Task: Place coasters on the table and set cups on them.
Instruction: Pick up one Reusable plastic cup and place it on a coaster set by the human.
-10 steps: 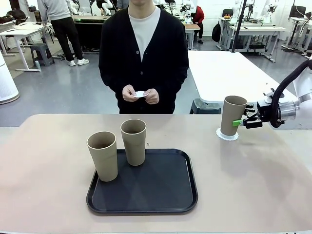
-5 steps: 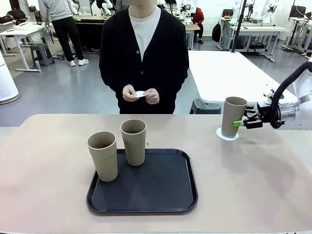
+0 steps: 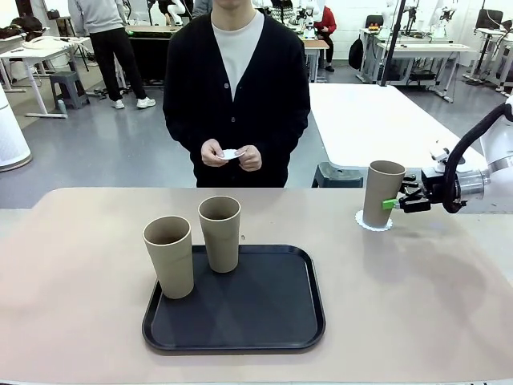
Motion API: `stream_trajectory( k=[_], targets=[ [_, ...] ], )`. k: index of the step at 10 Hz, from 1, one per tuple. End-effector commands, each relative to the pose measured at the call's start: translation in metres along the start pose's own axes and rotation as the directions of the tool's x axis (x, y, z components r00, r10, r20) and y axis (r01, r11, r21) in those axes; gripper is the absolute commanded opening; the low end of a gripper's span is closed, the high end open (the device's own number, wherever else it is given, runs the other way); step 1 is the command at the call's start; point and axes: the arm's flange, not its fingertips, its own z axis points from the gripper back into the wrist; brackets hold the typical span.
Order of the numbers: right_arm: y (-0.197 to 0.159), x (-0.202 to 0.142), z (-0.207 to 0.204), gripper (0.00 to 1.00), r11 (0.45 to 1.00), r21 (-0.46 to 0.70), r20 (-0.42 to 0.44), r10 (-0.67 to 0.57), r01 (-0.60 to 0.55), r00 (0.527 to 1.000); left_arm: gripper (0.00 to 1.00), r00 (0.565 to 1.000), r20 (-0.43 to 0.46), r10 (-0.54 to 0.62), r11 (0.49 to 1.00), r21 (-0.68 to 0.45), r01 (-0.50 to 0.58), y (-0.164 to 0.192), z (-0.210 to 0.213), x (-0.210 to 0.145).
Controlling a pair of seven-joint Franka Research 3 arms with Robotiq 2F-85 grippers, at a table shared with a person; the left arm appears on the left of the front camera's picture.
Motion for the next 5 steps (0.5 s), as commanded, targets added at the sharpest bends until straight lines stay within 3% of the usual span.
stream_trajectory(
  k=[1,5],
  targets=[
    [-0.0101,0.0037,0.0011,0.83,1.0,0.014,0.01,-0.019,0.019,1.0,1.0,1.0,0.005,0.001,1.0,-0.009,-0.001,-0.0004,0.0001,0.0004],
    [-0.0111,0.0,0.0007,0.83,0.999,0.025,0.012,-0.027,0.027,1.0,1.0,1.0,0.005,0.001,1.0,-0.009,-0.001,-0.0004,0.0001,0.0004]
  ],
)
